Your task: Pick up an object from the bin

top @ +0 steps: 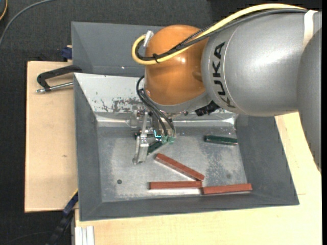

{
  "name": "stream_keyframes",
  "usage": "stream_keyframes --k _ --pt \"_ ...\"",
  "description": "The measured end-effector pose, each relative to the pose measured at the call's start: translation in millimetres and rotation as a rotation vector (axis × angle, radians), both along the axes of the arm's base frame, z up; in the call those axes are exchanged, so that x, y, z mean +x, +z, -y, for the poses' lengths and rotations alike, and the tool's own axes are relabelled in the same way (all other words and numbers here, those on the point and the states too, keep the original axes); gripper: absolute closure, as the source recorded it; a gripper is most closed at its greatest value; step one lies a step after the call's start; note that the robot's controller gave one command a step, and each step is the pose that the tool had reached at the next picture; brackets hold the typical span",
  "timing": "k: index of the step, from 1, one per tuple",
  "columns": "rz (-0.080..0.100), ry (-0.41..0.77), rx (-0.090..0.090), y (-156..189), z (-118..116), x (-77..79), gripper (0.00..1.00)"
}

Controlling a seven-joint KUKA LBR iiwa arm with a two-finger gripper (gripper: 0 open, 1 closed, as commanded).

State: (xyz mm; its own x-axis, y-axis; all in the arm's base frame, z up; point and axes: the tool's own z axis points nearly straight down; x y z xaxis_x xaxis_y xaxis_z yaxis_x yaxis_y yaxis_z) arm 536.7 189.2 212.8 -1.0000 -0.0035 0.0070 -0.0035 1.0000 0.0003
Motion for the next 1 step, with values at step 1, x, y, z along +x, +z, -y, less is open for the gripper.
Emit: stream_keyframes --k 1 --pt "0.001 0.035 -0.002 -88.2 30.9 9.8 0.0"
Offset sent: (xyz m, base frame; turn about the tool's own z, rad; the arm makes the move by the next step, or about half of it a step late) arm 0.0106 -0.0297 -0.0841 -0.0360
